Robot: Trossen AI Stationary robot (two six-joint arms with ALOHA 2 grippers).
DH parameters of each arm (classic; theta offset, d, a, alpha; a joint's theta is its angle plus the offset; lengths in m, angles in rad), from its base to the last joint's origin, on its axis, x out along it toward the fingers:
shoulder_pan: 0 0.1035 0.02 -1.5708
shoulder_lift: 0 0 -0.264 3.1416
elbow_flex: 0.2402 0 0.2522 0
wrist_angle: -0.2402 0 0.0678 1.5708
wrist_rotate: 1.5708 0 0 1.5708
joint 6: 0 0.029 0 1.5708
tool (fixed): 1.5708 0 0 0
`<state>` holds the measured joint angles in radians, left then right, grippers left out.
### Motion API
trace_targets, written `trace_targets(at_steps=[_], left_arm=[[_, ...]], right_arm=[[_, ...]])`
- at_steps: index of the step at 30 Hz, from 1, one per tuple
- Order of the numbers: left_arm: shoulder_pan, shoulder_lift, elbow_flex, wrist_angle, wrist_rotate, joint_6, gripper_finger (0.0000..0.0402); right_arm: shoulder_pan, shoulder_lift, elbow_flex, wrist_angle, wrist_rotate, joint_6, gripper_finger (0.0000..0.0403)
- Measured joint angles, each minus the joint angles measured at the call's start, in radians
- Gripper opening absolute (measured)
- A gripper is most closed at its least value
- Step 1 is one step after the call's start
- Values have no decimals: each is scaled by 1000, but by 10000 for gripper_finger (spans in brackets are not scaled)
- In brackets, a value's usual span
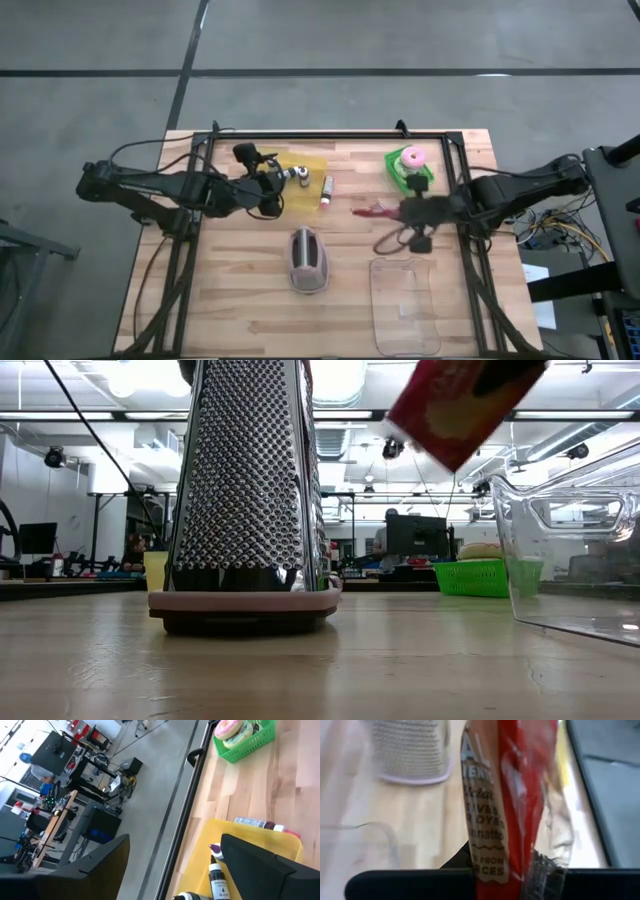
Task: Pick & Place Food Item
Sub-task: Put the popcorn bag into the transparent bin
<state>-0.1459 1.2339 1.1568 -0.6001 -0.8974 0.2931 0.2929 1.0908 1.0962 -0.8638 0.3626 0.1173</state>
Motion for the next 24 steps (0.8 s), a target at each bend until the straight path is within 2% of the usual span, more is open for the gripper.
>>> trace_targets(at_steps=[8, 17, 24], left_arm=[[0, -5, 0, 6, -1, -11, 317], [0, -5, 0, 8, -1, -10, 315], [1, -5, 0, 9, -3, -10, 317]], right_arm=[[190, 63, 133, -225, -10, 239, 24], [350, 175, 247, -336, -134, 425, 24], [426, 276, 322, -335, -276, 518, 24]])
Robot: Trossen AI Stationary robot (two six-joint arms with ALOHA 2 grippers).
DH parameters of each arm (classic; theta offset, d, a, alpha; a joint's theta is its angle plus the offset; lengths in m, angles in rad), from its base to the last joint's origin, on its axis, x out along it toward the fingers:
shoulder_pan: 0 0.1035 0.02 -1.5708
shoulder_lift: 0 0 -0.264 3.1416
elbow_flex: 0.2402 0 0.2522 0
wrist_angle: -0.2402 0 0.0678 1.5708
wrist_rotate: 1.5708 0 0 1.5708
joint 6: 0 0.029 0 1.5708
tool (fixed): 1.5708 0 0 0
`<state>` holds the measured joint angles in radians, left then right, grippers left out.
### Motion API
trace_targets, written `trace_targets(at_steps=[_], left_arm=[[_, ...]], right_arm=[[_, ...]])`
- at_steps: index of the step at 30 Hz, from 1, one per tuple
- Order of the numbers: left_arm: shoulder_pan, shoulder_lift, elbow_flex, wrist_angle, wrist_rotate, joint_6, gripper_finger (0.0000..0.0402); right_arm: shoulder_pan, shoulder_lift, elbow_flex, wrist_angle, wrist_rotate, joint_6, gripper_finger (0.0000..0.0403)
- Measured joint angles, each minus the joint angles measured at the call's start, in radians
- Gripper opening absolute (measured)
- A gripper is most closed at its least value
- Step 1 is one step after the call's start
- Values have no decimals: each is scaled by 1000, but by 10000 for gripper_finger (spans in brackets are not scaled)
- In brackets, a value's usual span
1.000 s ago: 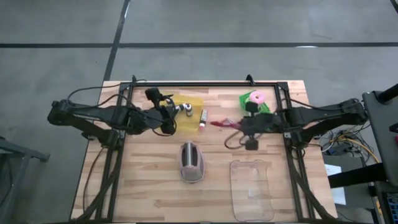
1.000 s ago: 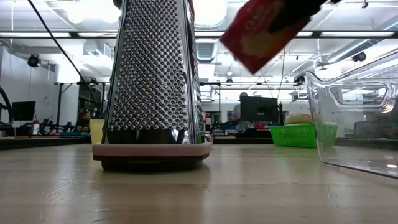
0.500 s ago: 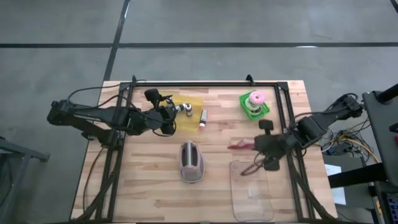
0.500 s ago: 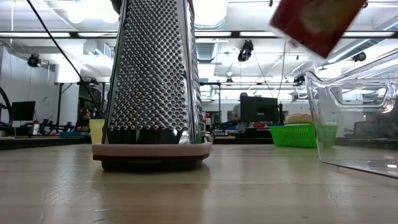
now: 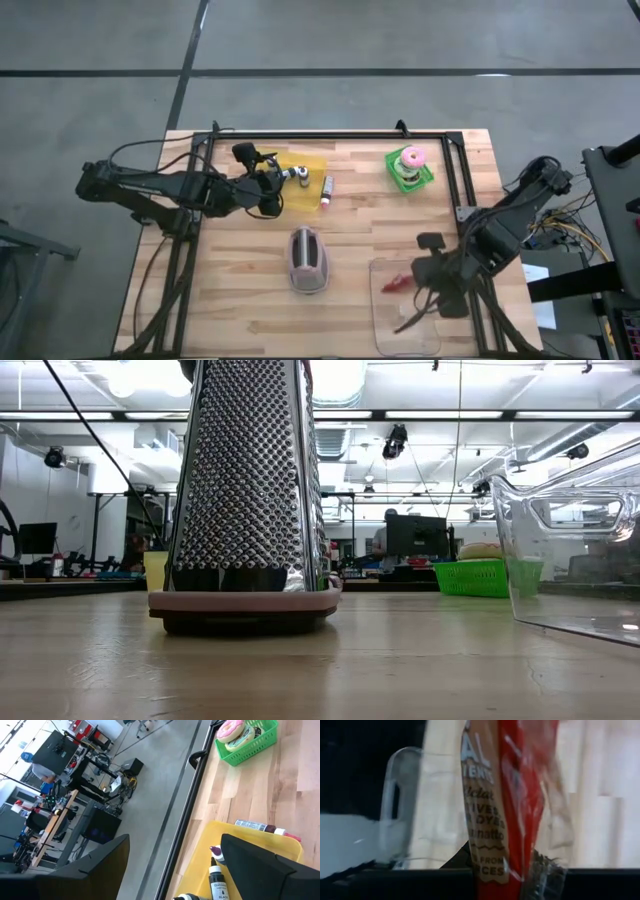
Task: Pick & Place Food Item
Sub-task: Put the popcorn bag into the transparent bin
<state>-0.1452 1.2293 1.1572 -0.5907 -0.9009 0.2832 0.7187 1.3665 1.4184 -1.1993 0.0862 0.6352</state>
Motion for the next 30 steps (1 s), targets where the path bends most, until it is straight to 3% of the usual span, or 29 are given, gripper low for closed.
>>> trace_targets(at_steps=[12, 25, 30], left_arm=[[0, 0, 0, 13, 0, 0, 315], [0, 0, 0, 23, 3, 0, 316], [0, 0, 0, 25, 3, 0, 316]], right_arm=[[17, 108, -25, 238, -267, 4, 24], [-16, 144, -138, 247, -277, -7, 24], [-29, 143, -206, 325, -320, -15, 24]])
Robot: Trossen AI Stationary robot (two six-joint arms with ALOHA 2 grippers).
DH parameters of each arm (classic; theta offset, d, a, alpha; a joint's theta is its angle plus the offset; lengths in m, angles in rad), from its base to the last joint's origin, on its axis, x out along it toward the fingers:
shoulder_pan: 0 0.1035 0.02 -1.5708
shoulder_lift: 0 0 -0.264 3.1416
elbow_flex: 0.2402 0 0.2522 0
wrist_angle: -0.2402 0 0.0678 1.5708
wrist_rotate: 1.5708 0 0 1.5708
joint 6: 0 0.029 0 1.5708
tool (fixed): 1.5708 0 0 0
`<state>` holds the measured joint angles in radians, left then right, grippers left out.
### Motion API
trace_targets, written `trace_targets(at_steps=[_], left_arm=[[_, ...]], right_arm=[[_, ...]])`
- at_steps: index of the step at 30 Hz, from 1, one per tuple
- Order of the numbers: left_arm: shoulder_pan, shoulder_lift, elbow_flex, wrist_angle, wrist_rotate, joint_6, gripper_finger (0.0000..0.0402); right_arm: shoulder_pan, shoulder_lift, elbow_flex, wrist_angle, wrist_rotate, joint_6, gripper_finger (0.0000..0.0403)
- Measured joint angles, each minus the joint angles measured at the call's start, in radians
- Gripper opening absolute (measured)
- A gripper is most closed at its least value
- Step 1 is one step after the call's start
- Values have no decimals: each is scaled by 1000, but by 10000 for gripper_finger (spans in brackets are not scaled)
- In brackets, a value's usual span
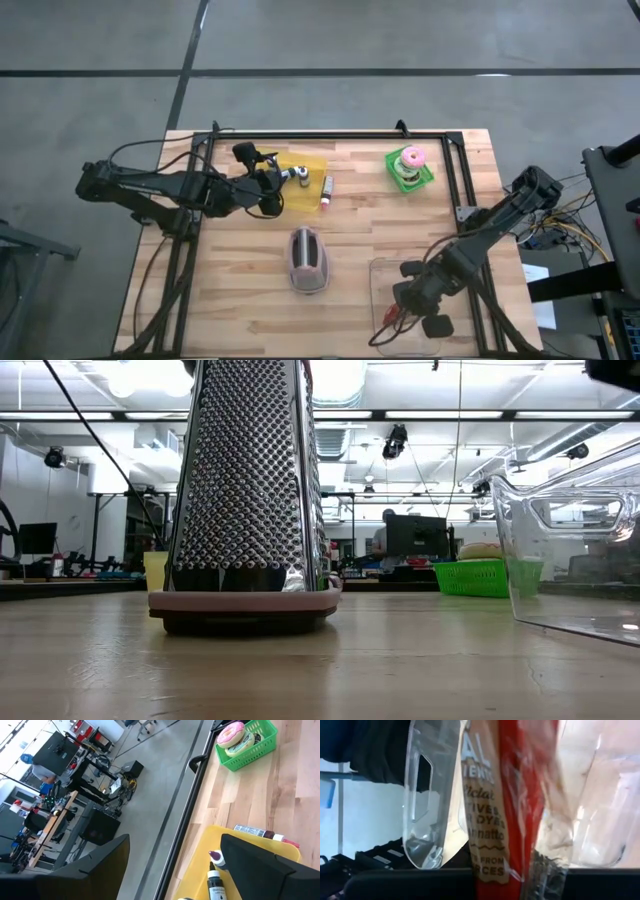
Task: Pick & Place Food Item
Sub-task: Put the popcorn bag into the transparent bin
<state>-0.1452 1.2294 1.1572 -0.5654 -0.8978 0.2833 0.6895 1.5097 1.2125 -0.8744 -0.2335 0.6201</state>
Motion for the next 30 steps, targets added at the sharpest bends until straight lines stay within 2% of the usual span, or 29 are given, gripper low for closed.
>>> trace_targets(at_steps=[10, 20, 30], left_arm=[[-1, 0, 0, 10, 0, 1, 317], [-1, 1, 0, 11, 0, 1, 316], [0, 1, 0, 12, 16, 3, 316]], right_arm=[[-3, 0, -153, 207, -37, 6, 24], [-3, -1, -233, 258, -39, 9, 25], [-3, -1, -235, 262, 25, 9, 103]])
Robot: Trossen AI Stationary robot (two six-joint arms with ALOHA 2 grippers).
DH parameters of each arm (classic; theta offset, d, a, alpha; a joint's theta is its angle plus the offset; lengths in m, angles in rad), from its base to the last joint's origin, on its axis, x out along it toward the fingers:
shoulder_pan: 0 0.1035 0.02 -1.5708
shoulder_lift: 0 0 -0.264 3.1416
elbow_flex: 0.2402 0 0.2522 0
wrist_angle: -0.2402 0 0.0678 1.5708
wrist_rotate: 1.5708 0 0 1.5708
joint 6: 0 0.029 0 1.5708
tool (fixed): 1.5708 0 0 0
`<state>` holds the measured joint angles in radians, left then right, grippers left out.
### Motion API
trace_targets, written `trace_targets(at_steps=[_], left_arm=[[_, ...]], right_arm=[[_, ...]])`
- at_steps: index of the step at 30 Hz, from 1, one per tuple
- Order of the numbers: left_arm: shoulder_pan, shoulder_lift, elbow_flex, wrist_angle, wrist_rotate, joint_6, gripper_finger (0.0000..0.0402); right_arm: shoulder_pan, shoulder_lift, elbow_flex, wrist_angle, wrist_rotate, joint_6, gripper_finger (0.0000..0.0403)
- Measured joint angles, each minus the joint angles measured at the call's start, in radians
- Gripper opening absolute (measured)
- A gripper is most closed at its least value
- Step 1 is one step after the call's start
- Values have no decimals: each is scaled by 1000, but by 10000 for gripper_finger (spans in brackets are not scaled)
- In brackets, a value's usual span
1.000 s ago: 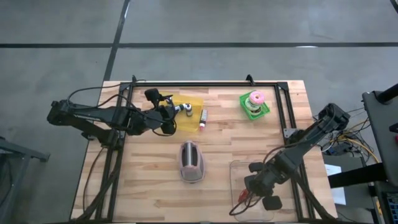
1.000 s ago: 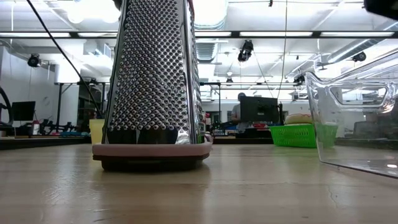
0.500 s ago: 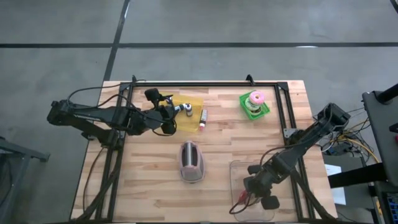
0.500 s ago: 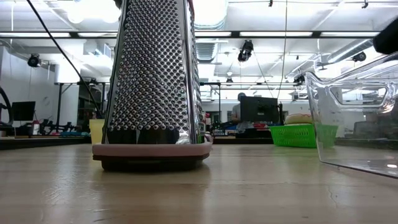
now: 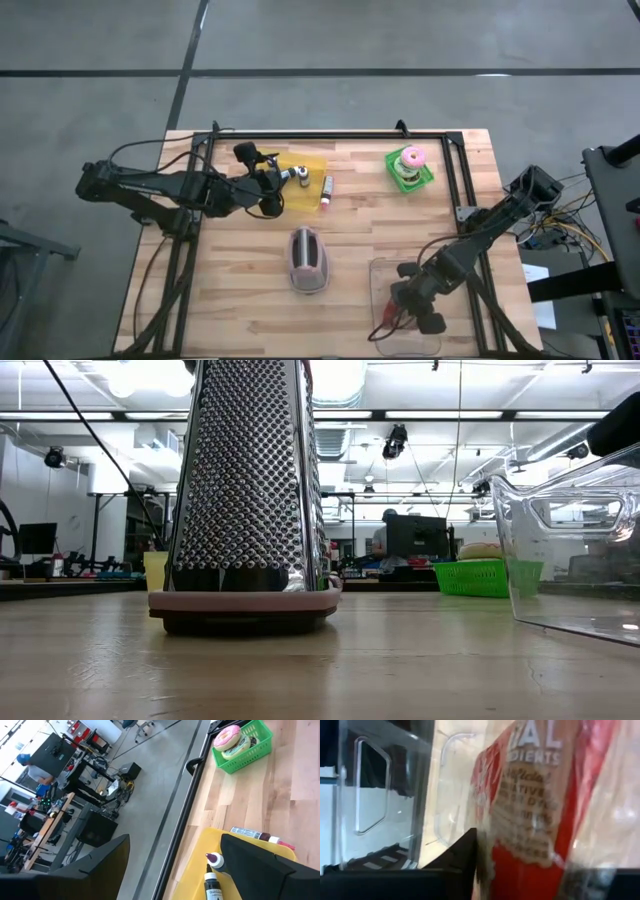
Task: Pick & Place Food Item
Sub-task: Put the popcorn bag into the transparent bin, then put the pink food coloring into the yellow bin
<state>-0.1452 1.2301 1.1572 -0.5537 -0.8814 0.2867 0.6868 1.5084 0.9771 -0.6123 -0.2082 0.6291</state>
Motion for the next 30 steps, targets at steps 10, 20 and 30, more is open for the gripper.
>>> trace_targets(at_steps=[10, 20, 30], left_arm=[[0, 0, 0, 0, 2, 5, 316], [0, 0, 0, 0, 2, 5, 316], [0, 0, 0, 0, 10, -3, 314]], right_arm=[[-1, 1, 7, -32, 70, 10, 180], [0, 1, 36, -154, 281, 30, 190], [1, 1, 56, -290, 487, 86, 191]])
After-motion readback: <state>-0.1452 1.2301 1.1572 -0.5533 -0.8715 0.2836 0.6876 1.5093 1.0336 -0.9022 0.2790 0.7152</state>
